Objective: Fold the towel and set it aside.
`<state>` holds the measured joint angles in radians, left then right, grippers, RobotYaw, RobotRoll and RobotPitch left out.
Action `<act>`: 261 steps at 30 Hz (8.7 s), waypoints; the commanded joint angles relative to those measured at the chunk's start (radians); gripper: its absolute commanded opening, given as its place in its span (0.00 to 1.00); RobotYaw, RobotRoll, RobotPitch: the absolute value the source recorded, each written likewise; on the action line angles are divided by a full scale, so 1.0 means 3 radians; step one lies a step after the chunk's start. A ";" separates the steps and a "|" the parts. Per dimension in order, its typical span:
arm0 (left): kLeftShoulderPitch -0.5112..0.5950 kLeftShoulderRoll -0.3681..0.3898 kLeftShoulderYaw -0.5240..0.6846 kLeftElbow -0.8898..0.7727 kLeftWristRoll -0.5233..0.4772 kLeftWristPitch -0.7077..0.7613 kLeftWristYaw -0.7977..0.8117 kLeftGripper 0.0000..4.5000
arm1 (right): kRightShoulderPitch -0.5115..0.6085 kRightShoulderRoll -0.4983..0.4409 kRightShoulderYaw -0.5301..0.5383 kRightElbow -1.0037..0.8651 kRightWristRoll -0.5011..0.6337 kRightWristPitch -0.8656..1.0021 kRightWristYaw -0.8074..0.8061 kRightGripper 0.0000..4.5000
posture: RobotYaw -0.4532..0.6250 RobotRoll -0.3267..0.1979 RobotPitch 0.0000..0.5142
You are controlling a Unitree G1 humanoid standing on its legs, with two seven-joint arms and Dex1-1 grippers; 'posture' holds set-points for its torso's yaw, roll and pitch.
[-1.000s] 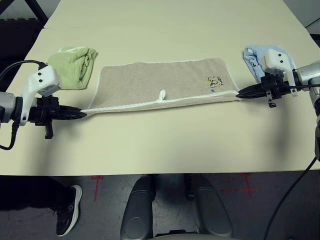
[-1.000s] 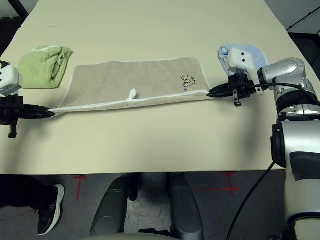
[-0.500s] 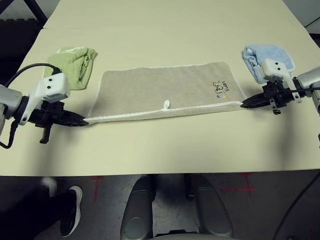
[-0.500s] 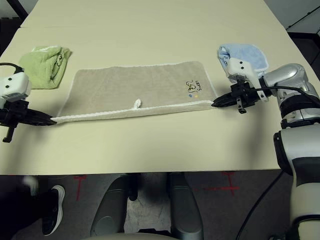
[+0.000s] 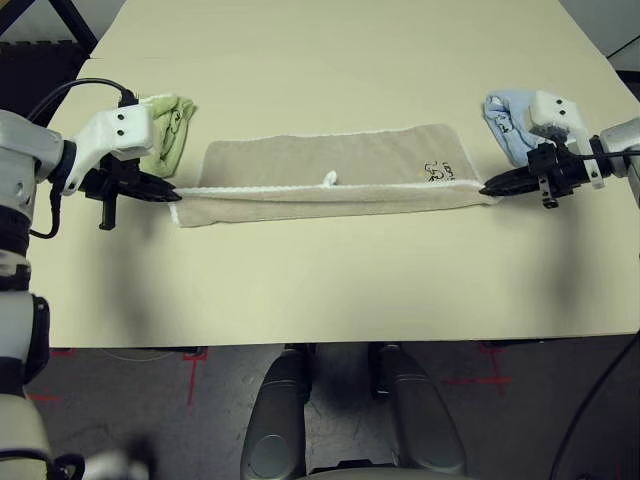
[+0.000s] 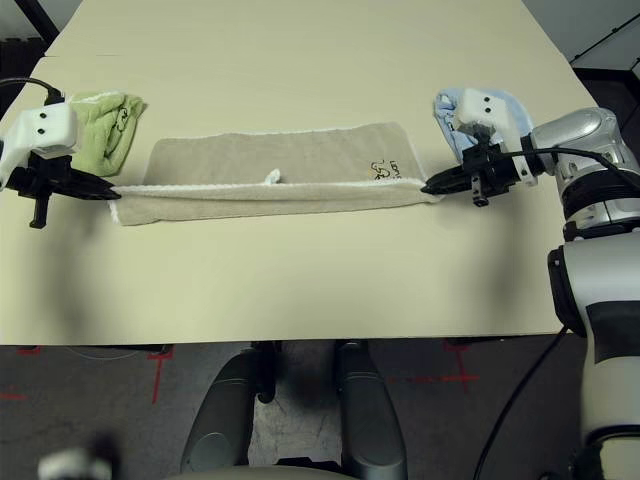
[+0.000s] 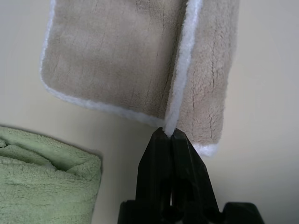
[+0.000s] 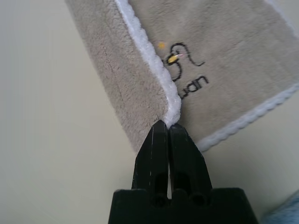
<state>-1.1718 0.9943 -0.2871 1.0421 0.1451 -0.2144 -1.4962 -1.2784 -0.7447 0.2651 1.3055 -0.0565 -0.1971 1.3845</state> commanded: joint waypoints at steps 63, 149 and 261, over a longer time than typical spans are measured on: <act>-0.0566 -0.0533 -0.0027 0.0910 0.0981 -0.0528 0.2094 0.66 | -0.0231 0.0296 -0.0198 0.0132 -0.0979 0.0169 -0.2557 0.92 | 0.40 0.62 0.49; 0.1050 -0.1537 0.2260 -0.1889 -0.1426 0.1511 0.3407 1.00 | 0.0599 0.0984 -0.2482 -0.0463 0.1514 0.0689 -0.1633 1.00 | 0.41 0.62 0.48; 0.1875 -0.0876 0.1389 -0.2279 -0.1616 0.0905 0.1111 1.00 | 0.1687 0.0703 -0.2411 -0.2668 0.2972 0.4087 -0.2202 0.01 | 0.39 0.62 0.41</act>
<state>-0.6198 0.7209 0.1369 0.3707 -0.3485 0.0612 -1.1552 -0.7727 -0.5141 -0.4931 0.5097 0.8487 1.0185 0.6738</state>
